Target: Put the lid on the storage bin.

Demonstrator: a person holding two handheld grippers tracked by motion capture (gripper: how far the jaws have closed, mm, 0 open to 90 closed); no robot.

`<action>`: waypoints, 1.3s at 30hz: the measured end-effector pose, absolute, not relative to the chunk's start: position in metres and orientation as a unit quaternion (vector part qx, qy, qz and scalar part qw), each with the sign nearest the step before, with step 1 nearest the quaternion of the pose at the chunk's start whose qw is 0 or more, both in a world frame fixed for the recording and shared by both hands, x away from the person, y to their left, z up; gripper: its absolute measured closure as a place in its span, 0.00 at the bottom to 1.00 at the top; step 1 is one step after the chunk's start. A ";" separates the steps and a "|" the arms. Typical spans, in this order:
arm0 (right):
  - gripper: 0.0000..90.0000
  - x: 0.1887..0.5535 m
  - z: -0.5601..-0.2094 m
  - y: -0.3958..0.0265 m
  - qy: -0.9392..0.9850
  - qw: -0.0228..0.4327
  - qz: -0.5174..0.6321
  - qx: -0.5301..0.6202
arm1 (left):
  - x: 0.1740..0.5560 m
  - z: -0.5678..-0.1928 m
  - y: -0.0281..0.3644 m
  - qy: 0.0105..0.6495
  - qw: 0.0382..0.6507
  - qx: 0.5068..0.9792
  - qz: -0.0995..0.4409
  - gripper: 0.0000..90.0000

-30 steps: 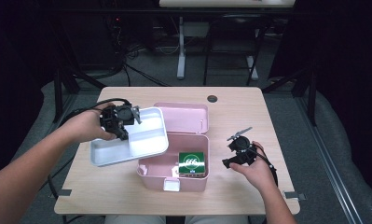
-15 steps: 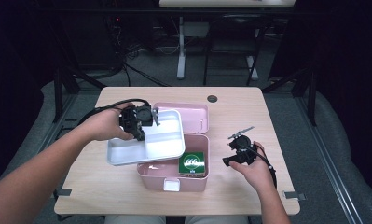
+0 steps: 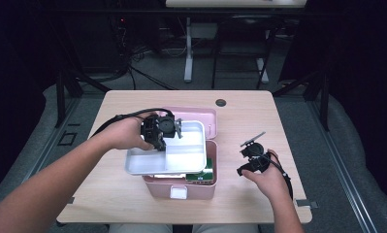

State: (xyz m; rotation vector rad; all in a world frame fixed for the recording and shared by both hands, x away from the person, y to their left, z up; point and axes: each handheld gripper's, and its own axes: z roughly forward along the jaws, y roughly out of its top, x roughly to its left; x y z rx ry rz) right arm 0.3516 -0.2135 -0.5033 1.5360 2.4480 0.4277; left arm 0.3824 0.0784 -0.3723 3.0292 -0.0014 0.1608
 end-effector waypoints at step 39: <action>0.33 0.352 -0.508 -0.220 0.830 0.103 0.163 0.523 | 0.384 -0.407 0.039 -0.024 0.030 0.999 0.033 0.99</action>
